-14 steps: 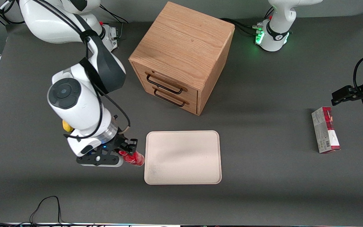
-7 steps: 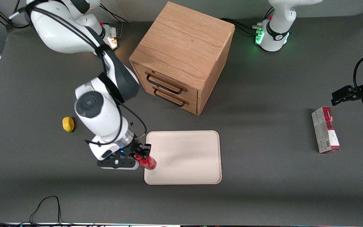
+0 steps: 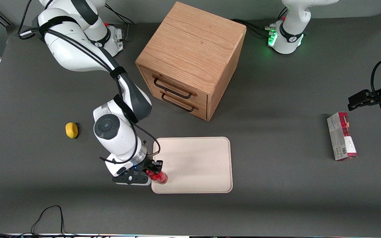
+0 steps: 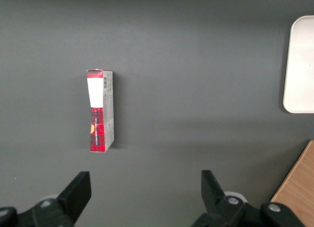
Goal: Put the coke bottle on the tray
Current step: 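Carry the bottle onto the tray's edge and lower it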
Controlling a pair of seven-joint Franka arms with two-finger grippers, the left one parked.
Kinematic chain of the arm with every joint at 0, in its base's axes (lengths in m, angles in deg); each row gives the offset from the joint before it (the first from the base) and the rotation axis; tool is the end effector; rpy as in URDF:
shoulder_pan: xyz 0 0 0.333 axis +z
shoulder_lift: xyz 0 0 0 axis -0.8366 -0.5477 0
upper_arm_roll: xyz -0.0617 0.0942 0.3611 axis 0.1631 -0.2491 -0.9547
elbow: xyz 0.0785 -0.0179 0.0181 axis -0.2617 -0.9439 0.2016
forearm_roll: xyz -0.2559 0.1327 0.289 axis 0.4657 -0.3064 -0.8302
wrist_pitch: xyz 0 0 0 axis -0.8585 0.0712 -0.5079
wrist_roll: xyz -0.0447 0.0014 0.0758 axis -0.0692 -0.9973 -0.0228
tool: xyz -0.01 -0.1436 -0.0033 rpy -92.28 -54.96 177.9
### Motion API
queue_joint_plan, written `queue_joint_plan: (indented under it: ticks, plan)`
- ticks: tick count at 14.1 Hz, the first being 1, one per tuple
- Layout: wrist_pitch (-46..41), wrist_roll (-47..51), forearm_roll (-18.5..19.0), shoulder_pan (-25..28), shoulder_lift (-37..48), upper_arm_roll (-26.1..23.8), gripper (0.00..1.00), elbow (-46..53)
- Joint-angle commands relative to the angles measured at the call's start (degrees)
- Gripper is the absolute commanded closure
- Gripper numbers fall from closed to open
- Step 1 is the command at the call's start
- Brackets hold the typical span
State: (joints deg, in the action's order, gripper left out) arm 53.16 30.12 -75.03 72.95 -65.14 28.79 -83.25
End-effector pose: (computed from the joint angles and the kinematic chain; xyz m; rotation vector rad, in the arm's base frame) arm 0.7813 0.3559 0.3463 -2.9876 0.1232 -0.3538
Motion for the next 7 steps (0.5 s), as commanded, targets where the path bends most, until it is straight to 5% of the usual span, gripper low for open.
queue_joint_plan:
  ticks: [1,5,6,7]
  plan:
    - [2.5,1.3,1.1,0.4,1.0,0.8,1.00,-2.8]
    - [3.5,1.2,1.0,0.3,0.4,2.0,0.98,-3.2]
    - [3.5,1.7,1.0,0.4,0.4,2.0,0.65,-3.3]
    - [4.1,1.7,1.1,0.4,0.4,2.0,0.21,-4.1]
